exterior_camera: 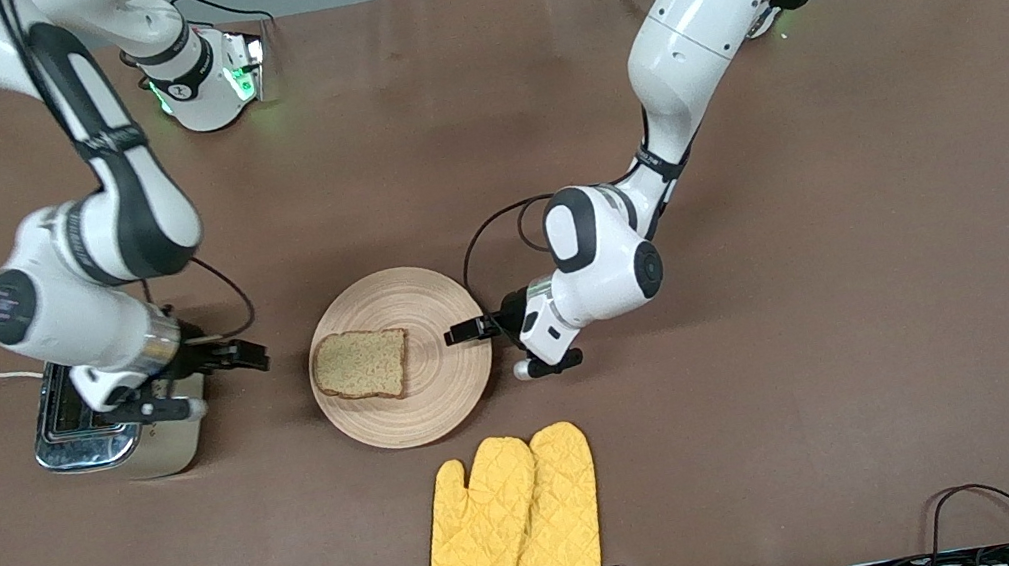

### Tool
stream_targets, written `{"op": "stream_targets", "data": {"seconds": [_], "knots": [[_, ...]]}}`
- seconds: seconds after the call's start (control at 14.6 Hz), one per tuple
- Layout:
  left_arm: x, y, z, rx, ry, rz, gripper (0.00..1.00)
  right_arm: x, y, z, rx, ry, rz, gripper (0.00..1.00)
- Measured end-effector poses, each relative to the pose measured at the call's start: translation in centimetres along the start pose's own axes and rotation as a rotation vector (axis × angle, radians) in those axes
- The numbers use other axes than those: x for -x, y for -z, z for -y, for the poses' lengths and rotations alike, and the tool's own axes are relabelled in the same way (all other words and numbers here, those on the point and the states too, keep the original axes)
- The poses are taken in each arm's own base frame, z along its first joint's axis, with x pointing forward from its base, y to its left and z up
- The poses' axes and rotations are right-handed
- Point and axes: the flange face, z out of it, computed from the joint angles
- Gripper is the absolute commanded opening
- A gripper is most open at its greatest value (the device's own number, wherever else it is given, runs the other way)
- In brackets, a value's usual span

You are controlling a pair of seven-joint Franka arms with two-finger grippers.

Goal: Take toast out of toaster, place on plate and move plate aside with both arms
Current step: 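Open the right gripper and withdraw while the left gripper grasps the plate rim, then slide the plate with the left gripper away from the toaster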

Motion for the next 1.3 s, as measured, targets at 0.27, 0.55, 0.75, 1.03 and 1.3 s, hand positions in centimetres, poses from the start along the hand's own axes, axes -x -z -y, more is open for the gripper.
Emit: {"op": "stream_targets", "data": {"seconds": [0.27,0.55,0.75,1.03,1.3], "knots": [[0.3,-0.7,0.2,-0.010,-0.100,-0.032,0.13,0.5,10.8,-3.8,0.049,-0.006,0.023,1.00],[0.2,-1.3,1.2,-0.020,-0.132,-0.034,0.01,1.9,19.2,-5.8,0.110,0.010,-0.040,1.00],[0.0,-0.9,0.3,-0.002,-0.153,-0.043,0.01,2.7,22.4,-9.0,0.140,0.042,-0.068,1.00],[-1.0,1.4,-1.5,0.022,-0.169,-0.076,0.01,3.5,25.4,-12.4,0.140,0.050,-0.066,1.00],[-2.5,8.2,-3.8,0.060,-0.204,-0.050,0.01,3.6,26.7,-11.9,0.142,0.077,-0.075,1.00]]}}
